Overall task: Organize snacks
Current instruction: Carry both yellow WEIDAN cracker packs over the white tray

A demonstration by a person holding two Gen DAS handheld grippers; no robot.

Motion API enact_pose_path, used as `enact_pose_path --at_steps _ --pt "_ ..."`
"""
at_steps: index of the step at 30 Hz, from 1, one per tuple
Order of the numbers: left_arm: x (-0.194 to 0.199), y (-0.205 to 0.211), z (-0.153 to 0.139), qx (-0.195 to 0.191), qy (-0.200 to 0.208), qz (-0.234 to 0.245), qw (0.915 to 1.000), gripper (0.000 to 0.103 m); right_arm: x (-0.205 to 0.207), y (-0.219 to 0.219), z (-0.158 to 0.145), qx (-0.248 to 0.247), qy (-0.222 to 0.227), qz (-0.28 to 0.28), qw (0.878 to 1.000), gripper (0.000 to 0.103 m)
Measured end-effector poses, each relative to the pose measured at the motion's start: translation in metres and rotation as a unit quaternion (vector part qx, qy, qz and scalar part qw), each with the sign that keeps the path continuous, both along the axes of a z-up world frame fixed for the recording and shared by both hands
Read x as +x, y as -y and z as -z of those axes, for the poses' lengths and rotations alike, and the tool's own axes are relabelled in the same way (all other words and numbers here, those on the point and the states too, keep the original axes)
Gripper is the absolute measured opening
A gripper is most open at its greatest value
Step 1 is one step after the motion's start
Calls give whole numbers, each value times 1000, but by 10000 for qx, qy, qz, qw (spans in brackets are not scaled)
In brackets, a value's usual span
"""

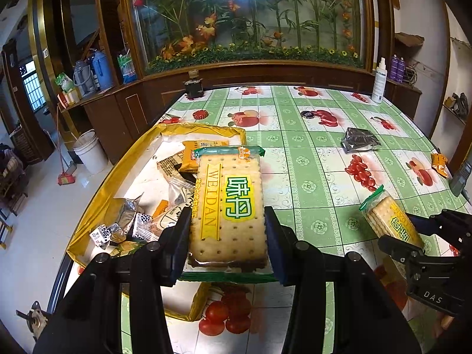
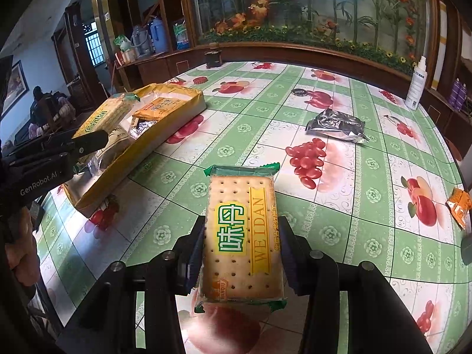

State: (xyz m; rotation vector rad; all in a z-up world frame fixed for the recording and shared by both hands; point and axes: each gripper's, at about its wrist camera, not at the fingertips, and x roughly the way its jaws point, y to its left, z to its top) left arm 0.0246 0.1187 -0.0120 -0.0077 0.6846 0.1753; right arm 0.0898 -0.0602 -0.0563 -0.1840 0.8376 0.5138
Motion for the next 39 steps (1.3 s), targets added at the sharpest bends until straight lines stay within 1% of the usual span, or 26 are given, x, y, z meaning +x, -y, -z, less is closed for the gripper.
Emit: enact_pose_path --at_steps 15,39 --pt "-14 -11 -6 39 145 -99 9998 45 -14 -25 -2 -72 39 -298 9995 47" --pt "-36 -22 -13 67 257 -173 9995 45 -32 -53 0 -101 44 -658 9978 47"
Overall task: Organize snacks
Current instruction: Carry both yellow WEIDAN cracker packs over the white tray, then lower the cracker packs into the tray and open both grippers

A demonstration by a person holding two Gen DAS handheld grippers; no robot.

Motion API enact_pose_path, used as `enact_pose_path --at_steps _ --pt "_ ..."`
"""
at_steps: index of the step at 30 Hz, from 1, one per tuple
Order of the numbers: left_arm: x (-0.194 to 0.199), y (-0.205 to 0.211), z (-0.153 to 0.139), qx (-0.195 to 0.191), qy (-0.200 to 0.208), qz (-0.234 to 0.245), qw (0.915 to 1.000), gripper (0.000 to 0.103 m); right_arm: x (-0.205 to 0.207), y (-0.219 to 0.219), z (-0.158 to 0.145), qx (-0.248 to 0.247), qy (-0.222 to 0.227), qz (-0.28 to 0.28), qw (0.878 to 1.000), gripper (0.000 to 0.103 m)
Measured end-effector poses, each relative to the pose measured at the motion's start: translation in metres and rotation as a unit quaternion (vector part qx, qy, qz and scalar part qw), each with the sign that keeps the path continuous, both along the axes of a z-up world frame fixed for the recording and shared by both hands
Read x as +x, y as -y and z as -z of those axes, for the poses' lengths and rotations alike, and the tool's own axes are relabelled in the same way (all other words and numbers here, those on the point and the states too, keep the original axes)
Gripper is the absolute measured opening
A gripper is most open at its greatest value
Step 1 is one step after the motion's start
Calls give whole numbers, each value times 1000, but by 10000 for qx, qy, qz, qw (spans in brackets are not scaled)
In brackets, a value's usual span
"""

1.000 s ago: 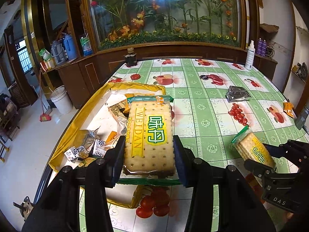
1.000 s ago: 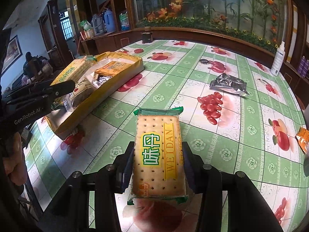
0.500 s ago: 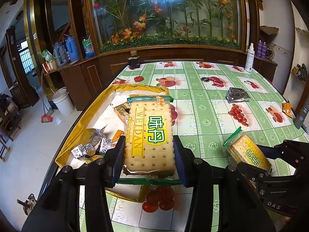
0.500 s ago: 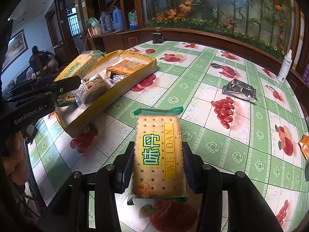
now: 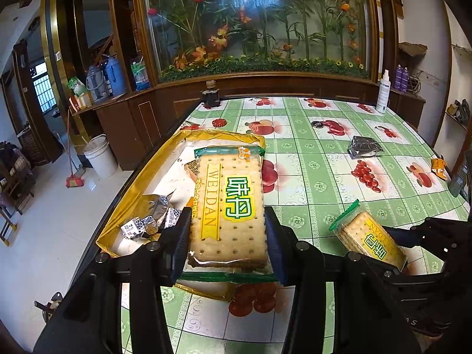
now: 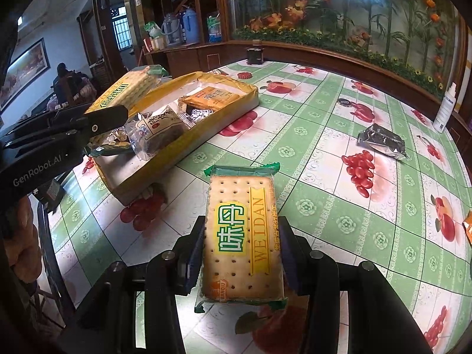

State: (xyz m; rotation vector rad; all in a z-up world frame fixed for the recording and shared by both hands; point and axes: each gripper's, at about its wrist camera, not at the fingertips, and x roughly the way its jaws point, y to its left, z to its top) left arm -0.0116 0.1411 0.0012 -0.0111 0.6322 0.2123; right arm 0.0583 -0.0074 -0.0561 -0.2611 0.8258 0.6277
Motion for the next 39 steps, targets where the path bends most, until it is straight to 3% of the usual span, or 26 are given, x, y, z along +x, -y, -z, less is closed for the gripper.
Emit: enact_pose_path --at_steps 25,39 --pt "2 -21 6 -51 -39 -203 9998 45 10 -28 -10 -24 119 -245 9996 47" --pt "18 -72 20 -432 -285 -569 9970 45 53 -99 -32 159 260 -721 9969 47"
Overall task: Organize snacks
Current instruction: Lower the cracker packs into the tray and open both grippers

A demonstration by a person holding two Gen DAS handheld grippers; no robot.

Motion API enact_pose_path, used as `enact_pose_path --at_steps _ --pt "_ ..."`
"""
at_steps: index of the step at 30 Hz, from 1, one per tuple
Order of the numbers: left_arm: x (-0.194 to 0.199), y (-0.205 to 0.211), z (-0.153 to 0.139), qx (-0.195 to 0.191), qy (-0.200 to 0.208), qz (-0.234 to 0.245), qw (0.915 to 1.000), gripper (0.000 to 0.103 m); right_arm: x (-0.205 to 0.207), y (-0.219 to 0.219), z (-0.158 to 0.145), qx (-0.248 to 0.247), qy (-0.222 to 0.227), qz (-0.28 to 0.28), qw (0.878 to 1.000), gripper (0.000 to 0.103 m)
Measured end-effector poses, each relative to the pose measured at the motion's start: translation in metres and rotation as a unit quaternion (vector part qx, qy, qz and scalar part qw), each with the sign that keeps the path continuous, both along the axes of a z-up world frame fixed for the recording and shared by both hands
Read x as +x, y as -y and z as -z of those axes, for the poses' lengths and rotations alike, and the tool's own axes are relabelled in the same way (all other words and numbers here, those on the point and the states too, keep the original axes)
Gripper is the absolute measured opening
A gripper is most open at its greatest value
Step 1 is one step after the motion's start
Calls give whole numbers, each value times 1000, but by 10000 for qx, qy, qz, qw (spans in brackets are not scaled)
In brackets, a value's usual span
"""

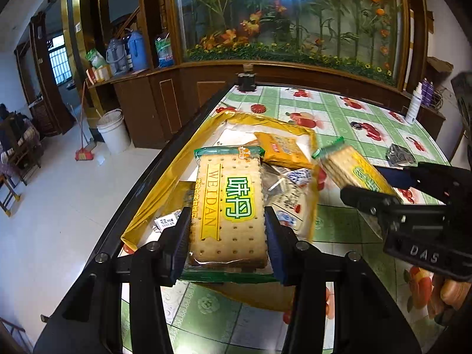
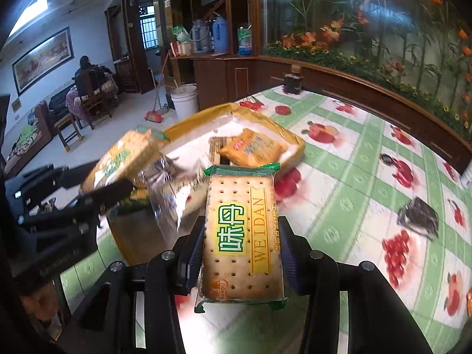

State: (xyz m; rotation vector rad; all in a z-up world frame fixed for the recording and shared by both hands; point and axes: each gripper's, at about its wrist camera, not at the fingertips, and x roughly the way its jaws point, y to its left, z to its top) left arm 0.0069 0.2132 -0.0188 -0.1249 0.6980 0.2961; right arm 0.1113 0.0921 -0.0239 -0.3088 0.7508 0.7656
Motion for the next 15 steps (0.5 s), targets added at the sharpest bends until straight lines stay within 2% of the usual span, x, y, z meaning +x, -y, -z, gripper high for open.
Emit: enact_pose_path --at_steps 6,11,15 --pt "26 -22 4 -110 -89 -131 9998 45 41 -39 4 284 -341 -121 9989 47" --pt "47 -33 11 -118 -244 -227 9994 45 83 -63 19 566 -787 4 9953 47" --pt "60 -39 24 -165 -445 -233 9986 45 100 -76 29 613 -948 21 9936 47"
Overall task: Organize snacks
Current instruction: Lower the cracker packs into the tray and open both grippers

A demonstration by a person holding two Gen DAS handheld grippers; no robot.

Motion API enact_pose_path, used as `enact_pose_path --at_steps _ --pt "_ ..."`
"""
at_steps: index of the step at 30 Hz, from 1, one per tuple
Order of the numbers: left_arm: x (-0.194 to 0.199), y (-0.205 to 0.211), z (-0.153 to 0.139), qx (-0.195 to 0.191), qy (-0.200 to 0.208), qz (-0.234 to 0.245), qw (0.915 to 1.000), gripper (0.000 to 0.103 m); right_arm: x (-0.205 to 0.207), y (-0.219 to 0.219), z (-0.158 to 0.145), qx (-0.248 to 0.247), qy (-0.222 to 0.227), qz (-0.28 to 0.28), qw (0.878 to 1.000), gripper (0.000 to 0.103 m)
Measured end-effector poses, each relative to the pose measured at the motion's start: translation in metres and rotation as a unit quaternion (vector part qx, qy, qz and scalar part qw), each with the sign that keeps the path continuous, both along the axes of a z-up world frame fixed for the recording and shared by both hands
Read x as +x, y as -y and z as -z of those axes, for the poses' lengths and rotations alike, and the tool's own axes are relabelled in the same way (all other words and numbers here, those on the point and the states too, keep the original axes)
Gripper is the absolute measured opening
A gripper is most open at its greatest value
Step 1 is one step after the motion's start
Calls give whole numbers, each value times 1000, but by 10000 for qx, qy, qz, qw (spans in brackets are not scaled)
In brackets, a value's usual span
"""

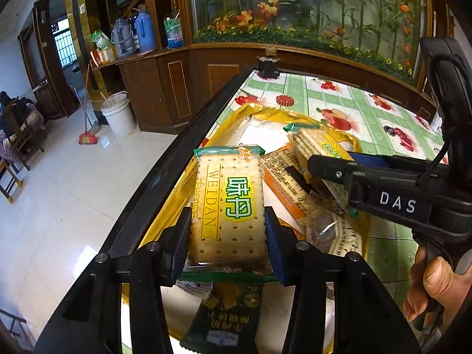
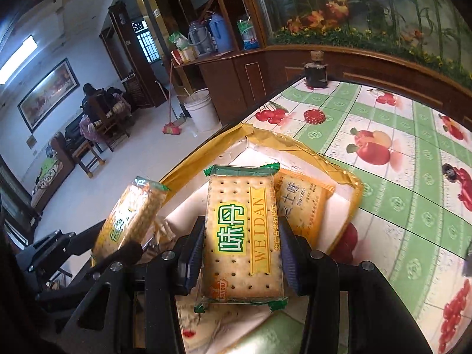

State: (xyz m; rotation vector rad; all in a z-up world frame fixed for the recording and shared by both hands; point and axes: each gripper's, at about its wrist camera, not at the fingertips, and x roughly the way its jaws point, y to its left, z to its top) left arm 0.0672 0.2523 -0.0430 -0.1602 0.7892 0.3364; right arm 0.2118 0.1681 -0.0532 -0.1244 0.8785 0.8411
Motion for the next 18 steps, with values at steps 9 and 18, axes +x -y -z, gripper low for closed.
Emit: enact_pose_path --at_steps 9,18 --pt "12 2 9 -5 -179 90 9998 48 13 -10 11 -2 -91 1 10000 50" --pt "9 12 4 456 -180 -6 9988 78 6 -3 9 5 -130 28 9999 72"
